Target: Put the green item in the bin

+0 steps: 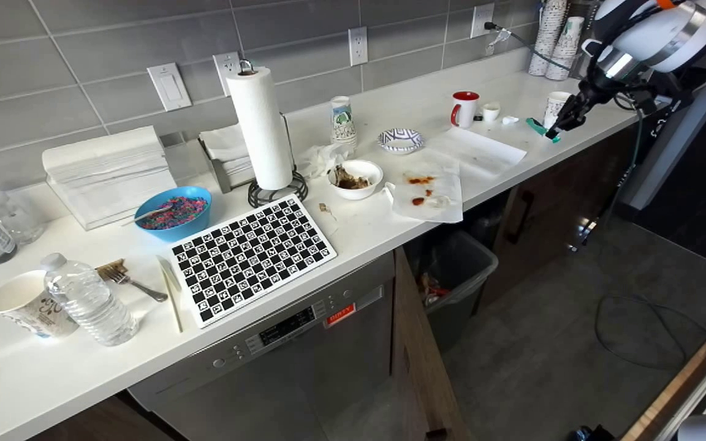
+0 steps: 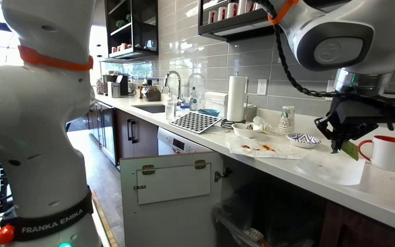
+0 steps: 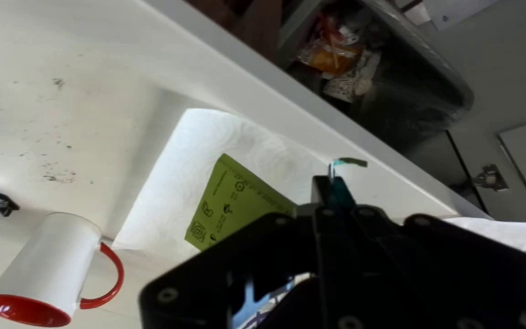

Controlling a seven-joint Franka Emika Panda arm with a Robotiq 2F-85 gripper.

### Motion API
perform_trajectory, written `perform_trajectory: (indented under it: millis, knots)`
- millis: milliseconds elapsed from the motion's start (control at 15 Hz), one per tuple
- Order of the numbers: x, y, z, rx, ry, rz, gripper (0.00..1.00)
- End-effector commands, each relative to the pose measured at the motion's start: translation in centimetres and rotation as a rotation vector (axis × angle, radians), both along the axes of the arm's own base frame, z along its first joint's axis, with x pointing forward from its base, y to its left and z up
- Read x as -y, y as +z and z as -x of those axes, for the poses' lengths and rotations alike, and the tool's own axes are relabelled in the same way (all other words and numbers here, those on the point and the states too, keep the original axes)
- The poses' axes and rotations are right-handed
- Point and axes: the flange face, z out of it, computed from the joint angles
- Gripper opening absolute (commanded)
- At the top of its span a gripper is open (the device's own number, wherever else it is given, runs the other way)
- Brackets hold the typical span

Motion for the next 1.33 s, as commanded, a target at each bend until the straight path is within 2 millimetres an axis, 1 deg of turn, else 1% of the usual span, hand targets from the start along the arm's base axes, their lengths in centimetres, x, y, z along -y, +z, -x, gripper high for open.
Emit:
perform_trajectory:
  millis: [0,67,200,267,400,600,800,1067,1200,1267]
  knots:
    - [-2.4,-0.2,6.1,-0.028,0.007,-0.154,0.0]
    - [-2.6,-0.3,7.3,-0.046,0.004,-0.197,0.0]
    - [-3.3,-1.1,9.8,-0.091,0.006,-0.263,0.0]
    - [-3.5,-1.2,10.9,-0.105,0.02,-0.297,0.0]
    - [-4.1,-2.2,12.9,-0.139,0.032,-0.344,0.0]
    - [-4.4,-4.6,15.3,-0.169,0.027,-0.396,0.0]
    - [-4.6,-7.7,17.6,-0.204,0.033,-0.382,0.0]
    - [-5.6,-11.6,19.0,-0.247,0.011,-0.428,0.0]
    - [-5.9,-13.4,18.9,-0.273,-0.035,-0.443,0.0]
    - [-5.6,-11.5,19.0,-0.26,-0.002,-0.442,0.0]
